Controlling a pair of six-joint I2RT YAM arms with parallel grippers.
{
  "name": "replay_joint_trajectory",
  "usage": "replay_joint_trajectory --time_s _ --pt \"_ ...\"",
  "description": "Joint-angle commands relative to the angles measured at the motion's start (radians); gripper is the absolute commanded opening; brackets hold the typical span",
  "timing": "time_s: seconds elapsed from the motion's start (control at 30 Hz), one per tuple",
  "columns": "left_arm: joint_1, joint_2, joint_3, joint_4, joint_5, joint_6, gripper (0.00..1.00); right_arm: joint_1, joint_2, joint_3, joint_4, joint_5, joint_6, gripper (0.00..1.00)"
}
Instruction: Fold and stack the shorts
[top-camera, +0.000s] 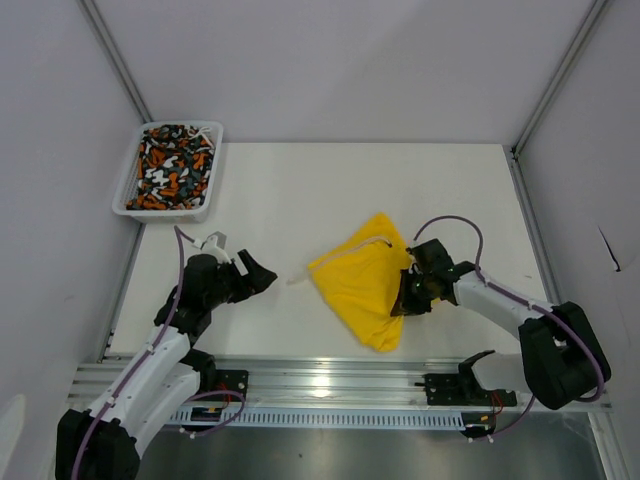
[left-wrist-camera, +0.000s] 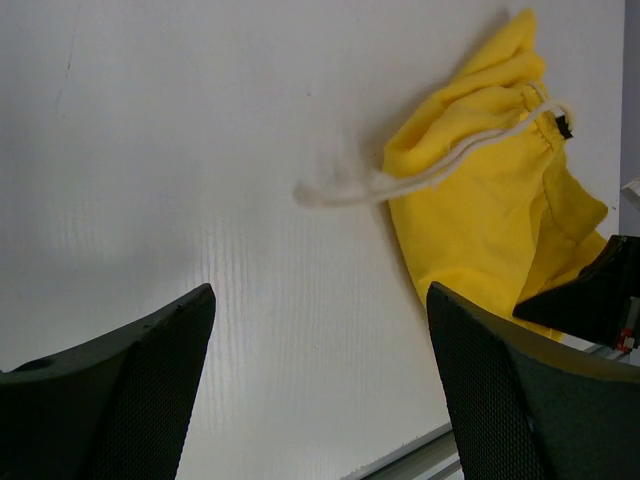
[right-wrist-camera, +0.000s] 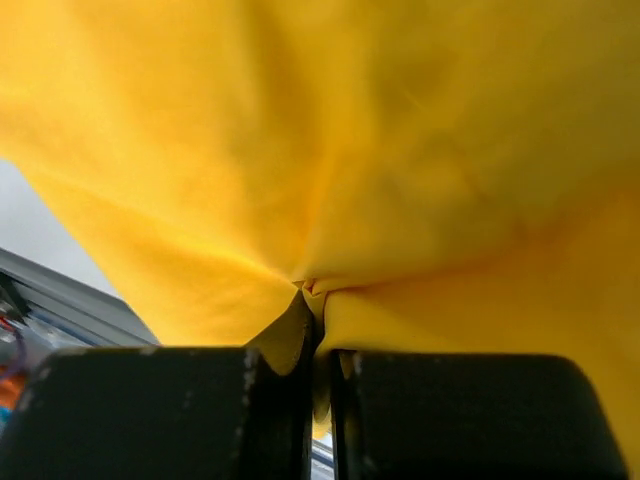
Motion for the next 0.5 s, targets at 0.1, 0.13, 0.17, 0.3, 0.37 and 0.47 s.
replay_joint_trajectory --time_s 0.1,0.13,0.17,0.3,0.37,0.47 --pt "-0.012 -0.002 0.022 0.033 -0.006 -0.016 0.88 -0.226 -0.093 -0.038 -0.002 0.011 0.007 0.0" --pt "-0.012 -0.002 0.022 0.033 -0.006 -0.016 0.88 -0.299 -0.089 -0.032 -0.007 0.014 0.001 0.0" --pt "-0.012 0.001 0.022 0.037 -0.004 -0.018 0.88 -0.342 -0.071 -0.021 -0.007 0.012 -0.006 0.0" --pt "-0.015 0.012 0.018 0.051 -0.004 -0.018 0.88 -0.475 0.046 0.093 0.037 -0.025 -0.03 0.0" --pt "-0.017 0.019 0.02 0.051 -0.006 -0.012 0.88 -0.52 0.11 0.134 0.083 -0.069 -0.026 0.0" --pt "-0.017 0.016 0.028 0.039 -0.017 -0.001 0.88 -0.544 0.259 0.245 0.1 -0.08 -0.018 0.0"
